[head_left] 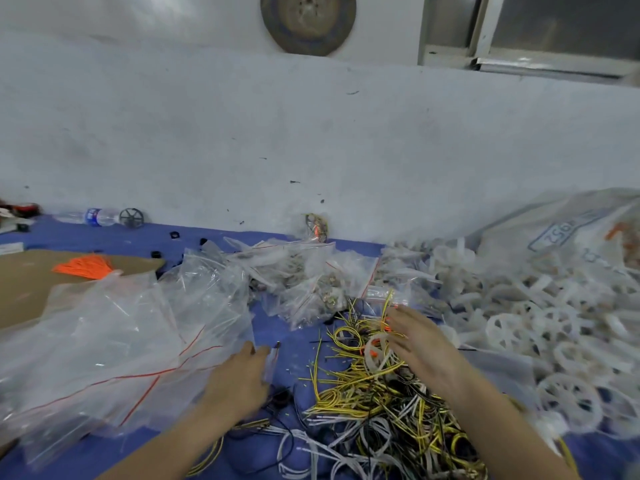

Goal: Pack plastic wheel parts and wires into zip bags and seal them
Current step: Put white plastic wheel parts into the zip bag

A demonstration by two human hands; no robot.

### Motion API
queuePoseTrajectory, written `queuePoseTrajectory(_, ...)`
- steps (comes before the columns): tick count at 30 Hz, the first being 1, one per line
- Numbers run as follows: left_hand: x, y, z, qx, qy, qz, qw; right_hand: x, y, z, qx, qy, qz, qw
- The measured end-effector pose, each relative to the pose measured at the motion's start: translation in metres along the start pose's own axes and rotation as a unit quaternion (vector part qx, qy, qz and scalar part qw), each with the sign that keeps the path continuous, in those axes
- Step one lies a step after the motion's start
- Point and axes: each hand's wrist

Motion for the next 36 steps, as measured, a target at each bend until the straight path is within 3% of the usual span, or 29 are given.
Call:
queuePoseTrajectory(5, 0.033, -0.003, -0.012, -0.046, 0.113, 0.081, 0.989, 0.024, 0.022, -0.029, 0.146, 0.027, 0.135, 0.980)
queuePoseTrajectory(8, 0.069, 0.014, -0.004, -0.102, 0.206, 0.184, 0.956, 0.028, 0.035, -0.033, 0.184, 0.072, 0.169, 0.966)
queuePoseTrajectory(13, 0.143, 0.048, 0.022, -0.210, 0.228, 0.371, 0.875, 0.009, 0.036, -0.021, 0.167, 0.138, 0.114, 0.970)
queuePoseTrajectory(16, 0.153, 0.055, 0.017, -0.202, 0.311, 0.438, 0.819, -0.001, 0.027, -0.006, 0.117, 0.151, 0.065, 0.979)
queuePoseTrajectory(20, 0.075, 0.040, 0.023, -0.081, 0.401, 0.429, 0.805, -0.015, -0.005, 0.011, -0.009, 0.296, 0.000, 0.955)
queuePoseTrajectory(23, 0.008, 0.034, 0.039, -0.031, 0.485, 0.366, 0.793, -0.031, -0.042, 0.017, -0.045, 0.454, -0.036, 0.889)
queuePoseTrajectory(26, -0.020, 0.026, 0.037, -0.027, 0.512, 0.364, 0.778, -0.045, -0.085, 0.015, -0.065, 0.562, -0.061, 0.822)
queuePoseTrajectory(30, -0.022, 0.017, 0.027, -0.007, 0.512, 0.386, 0.767, -0.048, -0.141, 0.014, -0.100, 0.625, -0.047, 0.773)
queuePoseTrajectory(33, -0.025, 0.012, 0.020, 0.052, 0.515, 0.394, 0.760, -0.049, -0.167, 0.037, -0.103, 0.643, -0.035, 0.759)
queuePoseTrajectory(36, -0.034, -0.001, 0.009, 0.042, 0.547, 0.398, 0.735, -0.049, -0.182, 0.061, -0.107, 0.661, 0.030, 0.742)
Point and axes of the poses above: each hand's wrist, its own y-axis away from the middle knuckle, its own x-axis out of the back of the hand, z = x × y, and after that the axes turned 15 degrees about -z, right-handed
